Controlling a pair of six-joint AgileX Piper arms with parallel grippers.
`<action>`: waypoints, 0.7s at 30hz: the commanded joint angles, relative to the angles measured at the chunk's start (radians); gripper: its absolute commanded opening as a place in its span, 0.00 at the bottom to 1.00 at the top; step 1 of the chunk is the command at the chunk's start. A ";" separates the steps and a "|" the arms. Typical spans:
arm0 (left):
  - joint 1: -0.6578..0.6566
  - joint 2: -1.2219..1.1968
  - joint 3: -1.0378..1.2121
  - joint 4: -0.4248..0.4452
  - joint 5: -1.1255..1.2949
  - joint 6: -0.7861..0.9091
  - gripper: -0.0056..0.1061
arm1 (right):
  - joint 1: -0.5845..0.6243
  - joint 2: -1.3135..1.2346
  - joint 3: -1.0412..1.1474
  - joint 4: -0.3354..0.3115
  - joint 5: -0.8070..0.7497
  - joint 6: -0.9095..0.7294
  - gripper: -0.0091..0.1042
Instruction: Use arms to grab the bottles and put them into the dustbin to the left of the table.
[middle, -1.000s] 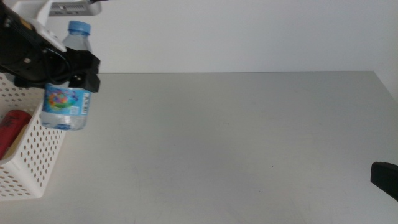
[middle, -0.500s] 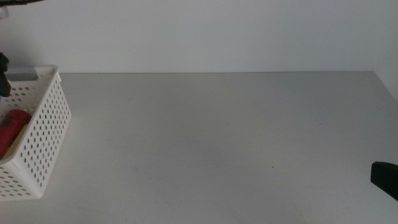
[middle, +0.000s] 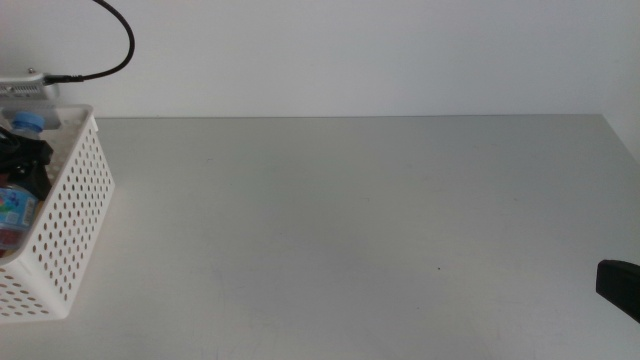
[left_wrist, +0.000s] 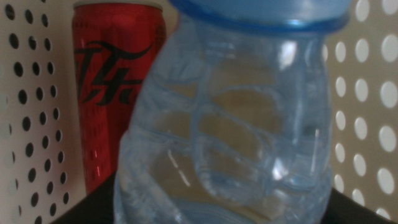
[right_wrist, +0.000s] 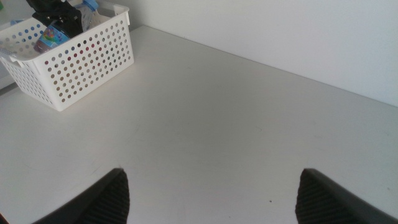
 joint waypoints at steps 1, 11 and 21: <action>0.002 -0.044 -0.040 -0.023 -0.035 0.025 0.17 | -0.005 0.006 -0.028 -0.005 -0.071 -0.013 0.71; 0.002 -0.033 -0.040 -0.032 -0.030 0.056 0.89 | -0.005 0.006 -0.028 -0.005 -0.071 -0.013 0.71; 0.000 -0.069 -0.040 -0.099 0.076 0.044 0.89 | -0.005 0.006 -0.028 -0.005 -0.071 -0.013 0.71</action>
